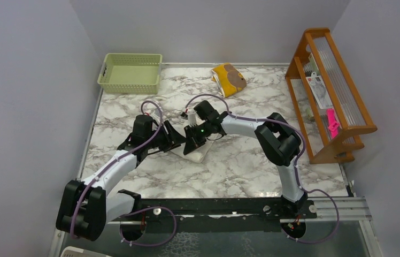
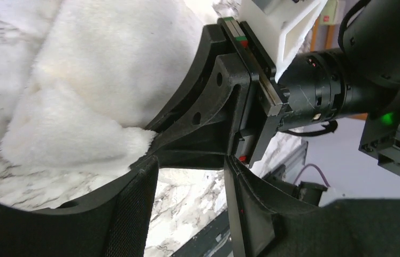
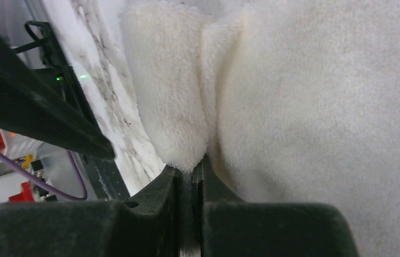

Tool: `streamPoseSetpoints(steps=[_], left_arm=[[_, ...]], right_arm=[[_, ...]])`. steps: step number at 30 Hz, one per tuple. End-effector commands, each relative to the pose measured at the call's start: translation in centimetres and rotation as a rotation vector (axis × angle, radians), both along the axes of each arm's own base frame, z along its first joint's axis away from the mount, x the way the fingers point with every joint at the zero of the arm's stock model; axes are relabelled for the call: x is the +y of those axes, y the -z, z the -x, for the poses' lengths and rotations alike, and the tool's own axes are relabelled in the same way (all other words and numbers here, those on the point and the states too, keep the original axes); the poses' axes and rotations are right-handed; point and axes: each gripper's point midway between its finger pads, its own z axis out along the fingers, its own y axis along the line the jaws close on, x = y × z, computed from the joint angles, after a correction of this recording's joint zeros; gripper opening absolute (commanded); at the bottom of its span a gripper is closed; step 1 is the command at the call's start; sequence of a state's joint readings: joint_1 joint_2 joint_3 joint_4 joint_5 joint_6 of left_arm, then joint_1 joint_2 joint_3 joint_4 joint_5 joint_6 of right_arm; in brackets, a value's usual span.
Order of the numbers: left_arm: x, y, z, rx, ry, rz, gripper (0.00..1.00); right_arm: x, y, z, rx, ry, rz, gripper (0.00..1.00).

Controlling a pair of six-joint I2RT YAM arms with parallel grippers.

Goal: Roll the towels
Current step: Roll the towel at the center of the board.

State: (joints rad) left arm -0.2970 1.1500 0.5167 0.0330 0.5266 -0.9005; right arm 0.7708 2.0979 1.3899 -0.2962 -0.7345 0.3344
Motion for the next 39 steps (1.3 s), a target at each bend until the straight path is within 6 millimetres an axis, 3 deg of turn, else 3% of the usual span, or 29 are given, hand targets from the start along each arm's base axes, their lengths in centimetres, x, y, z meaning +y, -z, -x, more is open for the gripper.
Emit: streamPoseSetpoints(steps=[1, 8, 12, 17, 22, 26, 28, 31, 36, 39], left_arm=[[2.4, 0.8, 0.7, 0.03, -0.095, -0.108, 0.51], [5.4, -0.5, 0.2, 0.011, -0.191, -0.16, 0.5], [6.0, -1.1, -0.3, -0.001, -0.199, -0.159, 0.5], [6.1, -1.0, -0.8, 0.001, -0.192, -0.165, 0.5], [5.8, -0.9, -1.9, -0.002, -0.183, -0.165, 0.5], [5.8, -1.2, -2.7, -0.009, -0.18, -0.167, 0.51], [5.8, -1.3, -2.9, -0.013, -0.184, -0.169, 0.5], [5.8, -1.1, -3.0, -0.01, -0.185, -0.165, 0.5], [5.5, 0.0, -2.6, 0.014, -0.177, -0.146, 0.5], [5.3, 0.7, -2.3, 0.029, -0.173, -0.138, 0.5]], right_arm=[[0.1, -0.7, -0.9, -0.097, 0.036, 0.05, 0.01], [-0.6, 2.7, 0.8, -0.024, 0.044, 0.041, 0.01], [-2.2, 5.1, 0.4, -0.055, 0.009, 0.066, 0.01], [-5.1, 5.4, -3.5, -0.1, -0.023, 0.041, 0.01], [-8.8, 6.4, -10.7, -0.191, 0.028, 0.175, 0.01], [-8.9, 4.6, -13.8, -0.28, 0.039, 0.217, 0.01], [-7.8, 2.7, -13.6, -0.306, 0.031, 0.176, 0.01], [-6.1, 0.7, -11.5, -0.351, -0.013, 0.133, 0.01], [-4.2, 0.1, -7.6, -0.356, -0.051, 0.143, 0.01], [-3.6, 0.7, -6.6, -0.356, -0.029, 0.176, 0.01]])
